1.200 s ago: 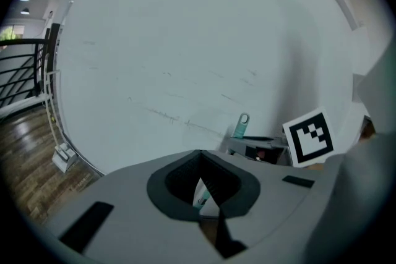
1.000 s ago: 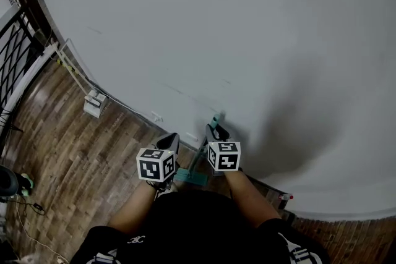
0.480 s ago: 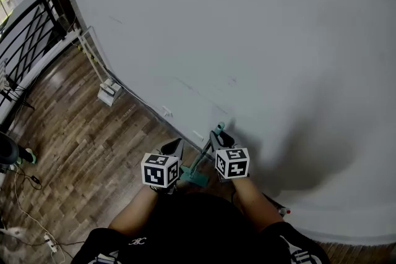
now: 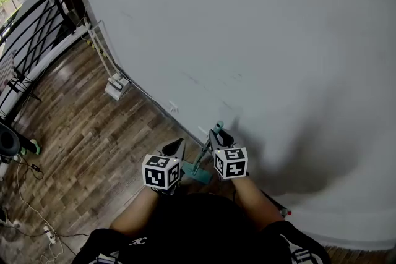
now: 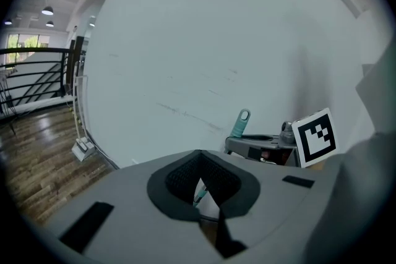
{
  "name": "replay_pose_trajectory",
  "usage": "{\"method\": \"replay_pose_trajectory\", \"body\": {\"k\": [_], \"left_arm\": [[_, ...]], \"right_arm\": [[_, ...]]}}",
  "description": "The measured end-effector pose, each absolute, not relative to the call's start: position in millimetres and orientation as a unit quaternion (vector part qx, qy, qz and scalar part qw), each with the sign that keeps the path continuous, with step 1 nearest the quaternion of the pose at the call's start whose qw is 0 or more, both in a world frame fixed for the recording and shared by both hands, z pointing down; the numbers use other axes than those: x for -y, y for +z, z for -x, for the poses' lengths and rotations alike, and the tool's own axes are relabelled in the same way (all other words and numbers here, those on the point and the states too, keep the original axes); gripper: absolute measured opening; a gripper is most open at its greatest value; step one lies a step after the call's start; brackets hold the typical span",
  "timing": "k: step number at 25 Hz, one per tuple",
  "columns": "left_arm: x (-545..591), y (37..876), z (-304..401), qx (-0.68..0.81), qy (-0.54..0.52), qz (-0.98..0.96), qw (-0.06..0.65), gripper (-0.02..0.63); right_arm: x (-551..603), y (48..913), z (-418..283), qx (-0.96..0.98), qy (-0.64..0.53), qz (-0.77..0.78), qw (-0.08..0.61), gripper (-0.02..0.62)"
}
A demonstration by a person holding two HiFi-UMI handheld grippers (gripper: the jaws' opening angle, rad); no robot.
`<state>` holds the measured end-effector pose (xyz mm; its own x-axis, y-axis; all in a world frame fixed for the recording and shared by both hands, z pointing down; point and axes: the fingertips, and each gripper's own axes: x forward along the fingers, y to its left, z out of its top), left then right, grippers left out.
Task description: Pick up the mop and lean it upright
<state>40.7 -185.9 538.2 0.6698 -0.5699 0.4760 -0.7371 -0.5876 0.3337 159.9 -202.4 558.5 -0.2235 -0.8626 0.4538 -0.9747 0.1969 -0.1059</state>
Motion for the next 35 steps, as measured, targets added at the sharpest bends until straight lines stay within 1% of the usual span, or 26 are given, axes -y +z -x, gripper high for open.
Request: {"method": "replay_pose_trajectory", "body": {"k": [9,13,21,28,34,35], "left_arm": [[178.1,541.4,-26.5,0.38,0.166,-0.873,0.256,-0.005],[177.1,540.2,-17.8,0.386,0.164,-0.871,0.255,-0.005],[177.1,540.7,-8.9,0.392,0.163,-0.87,0.252,-0.005],[182.0,539.9,-5.0,0.401,0.165,-0.866,0.25,-0.005],[184.6,538.5,-10.5,0.401,0.167,-0.865,0.25,-0.005],[185.8,539.2,-12.0,0.401,0.168,-0.866,0.249,-0.005]], "right_arm": [[209.7,563.0,-161.5,0.75,0.194,-0.614,0.147,0.114],[224.0,567.2,-179.8,0.73,0.205,-0.637,0.138,0.114],[256.8,588.7,-213.6,0.699,0.236,-0.659,0.145,0.114],[274.9,602.4,-249.1,0.664,0.272,-0.687,0.12,0.113],[272.0,599.1,-244.8,0.648,0.241,-0.712,0.123,0.114],[271.1,600.4,-243.7,0.649,0.235,-0.713,0.125,0.13]]}}
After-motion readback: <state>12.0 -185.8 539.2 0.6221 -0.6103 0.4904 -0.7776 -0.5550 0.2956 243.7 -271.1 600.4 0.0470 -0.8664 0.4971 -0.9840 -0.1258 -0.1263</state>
